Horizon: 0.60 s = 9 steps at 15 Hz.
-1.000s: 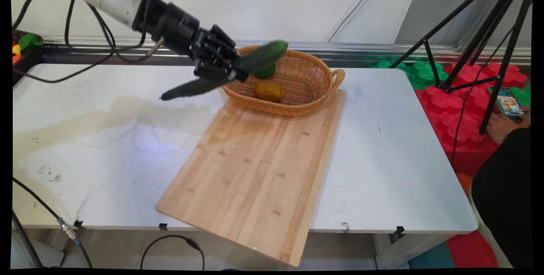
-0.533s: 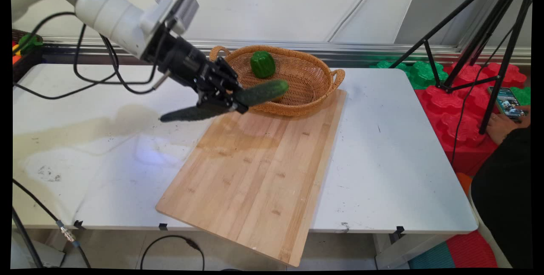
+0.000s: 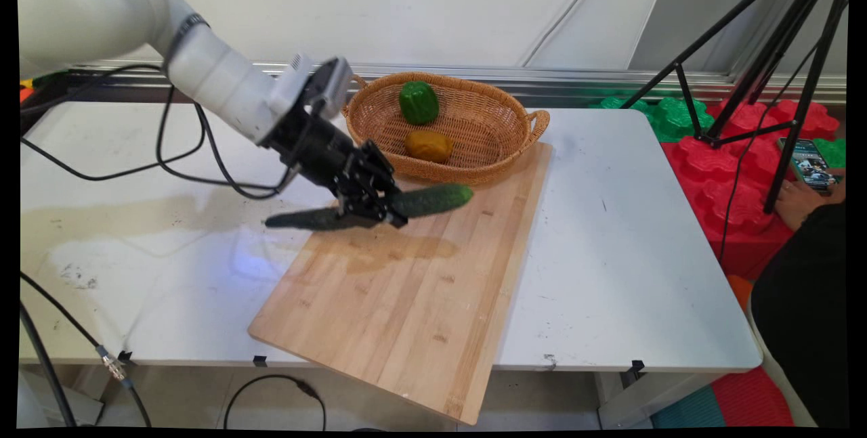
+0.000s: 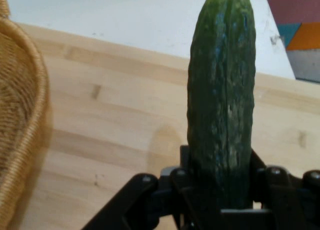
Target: Place the picked object on the cutting board
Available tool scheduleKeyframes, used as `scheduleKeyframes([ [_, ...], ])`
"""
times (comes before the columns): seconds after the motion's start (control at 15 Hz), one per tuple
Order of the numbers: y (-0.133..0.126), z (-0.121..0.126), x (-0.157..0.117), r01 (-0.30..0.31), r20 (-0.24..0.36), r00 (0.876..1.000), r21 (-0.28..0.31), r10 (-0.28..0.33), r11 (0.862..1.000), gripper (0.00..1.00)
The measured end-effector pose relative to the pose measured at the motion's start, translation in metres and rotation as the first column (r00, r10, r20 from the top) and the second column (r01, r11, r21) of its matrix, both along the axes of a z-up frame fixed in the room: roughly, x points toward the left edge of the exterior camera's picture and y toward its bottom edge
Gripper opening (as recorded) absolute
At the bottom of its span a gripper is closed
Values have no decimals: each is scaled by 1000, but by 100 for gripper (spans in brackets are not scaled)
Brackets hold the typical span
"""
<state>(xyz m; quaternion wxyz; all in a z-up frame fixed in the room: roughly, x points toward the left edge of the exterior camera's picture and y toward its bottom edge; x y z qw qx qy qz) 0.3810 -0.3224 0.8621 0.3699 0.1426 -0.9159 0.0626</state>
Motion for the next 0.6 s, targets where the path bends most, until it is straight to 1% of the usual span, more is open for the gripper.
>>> scheduleKeyframes([
  [0.33, 0, -26, -23, 2, 39, 999, 26, -3, 1000, 0],
  [0.6, -1, -44, -38, -16, 70, 997, 52, 12, 999, 0],
])
